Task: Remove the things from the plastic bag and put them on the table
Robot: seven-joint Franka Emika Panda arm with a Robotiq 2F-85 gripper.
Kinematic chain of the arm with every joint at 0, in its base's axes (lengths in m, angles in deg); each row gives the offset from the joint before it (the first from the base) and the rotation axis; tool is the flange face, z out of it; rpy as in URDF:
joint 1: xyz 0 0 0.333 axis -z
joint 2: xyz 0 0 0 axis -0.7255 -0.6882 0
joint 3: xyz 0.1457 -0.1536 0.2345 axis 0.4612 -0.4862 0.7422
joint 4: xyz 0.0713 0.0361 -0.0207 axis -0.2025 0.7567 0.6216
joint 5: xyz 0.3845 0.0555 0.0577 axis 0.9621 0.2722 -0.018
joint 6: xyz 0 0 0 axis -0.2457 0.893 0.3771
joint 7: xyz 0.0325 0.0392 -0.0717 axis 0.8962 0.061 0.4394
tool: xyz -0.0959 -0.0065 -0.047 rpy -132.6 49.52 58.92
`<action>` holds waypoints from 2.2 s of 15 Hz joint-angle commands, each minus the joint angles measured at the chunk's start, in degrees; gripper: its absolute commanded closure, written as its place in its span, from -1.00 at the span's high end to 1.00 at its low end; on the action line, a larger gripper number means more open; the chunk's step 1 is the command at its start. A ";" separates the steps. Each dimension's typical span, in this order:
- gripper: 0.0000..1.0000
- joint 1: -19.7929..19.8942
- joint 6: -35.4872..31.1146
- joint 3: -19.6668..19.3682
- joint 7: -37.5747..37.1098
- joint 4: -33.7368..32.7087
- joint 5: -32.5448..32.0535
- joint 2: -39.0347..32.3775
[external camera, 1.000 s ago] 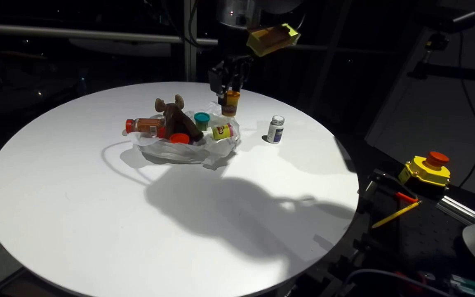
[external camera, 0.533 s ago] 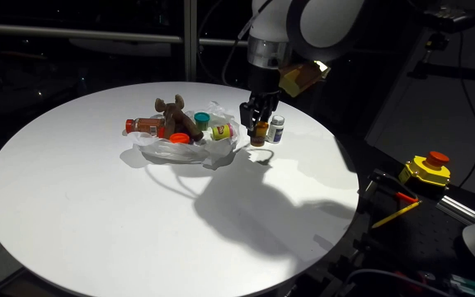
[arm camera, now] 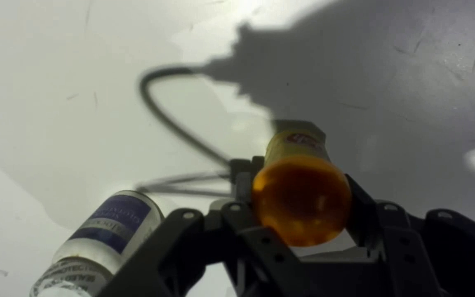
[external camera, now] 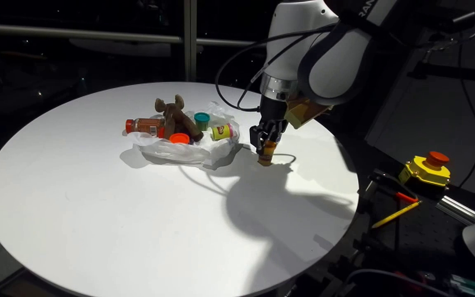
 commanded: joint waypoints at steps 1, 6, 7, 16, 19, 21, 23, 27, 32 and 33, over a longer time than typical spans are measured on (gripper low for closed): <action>0.57 -3.49 -2.79 -2.49 -0.63 1.11 1.20 0.61; 1.00 -8.36 1.10 -6.12 -0.06 -2.74 -0.58 7.32; 1.00 -7.95 1.93 -5.39 -0.03 -5.05 -0.24 7.24; 1.00 2.15 9.70 5.09 4.31 -24.72 8.92 -7.82; 1.00 3.12 11.11 4.97 3.17 -30.72 10.99 -12.93; 1.00 3.58 11.83 4.51 2.56 -34.63 12.05 -15.81; 1.00 4.35 12.94 4.55 2.31 -38.32 13.37 -18.37; 1.00 5.29 15.40 4.90 2.16 -44.01 15.40 -21.70; 1.00 5.14 16.78 5.38 2.12 -47.70 16.36 -23.10; 1.00 5.02 16.92 5.39 1.92 -48.21 16.32 -23.28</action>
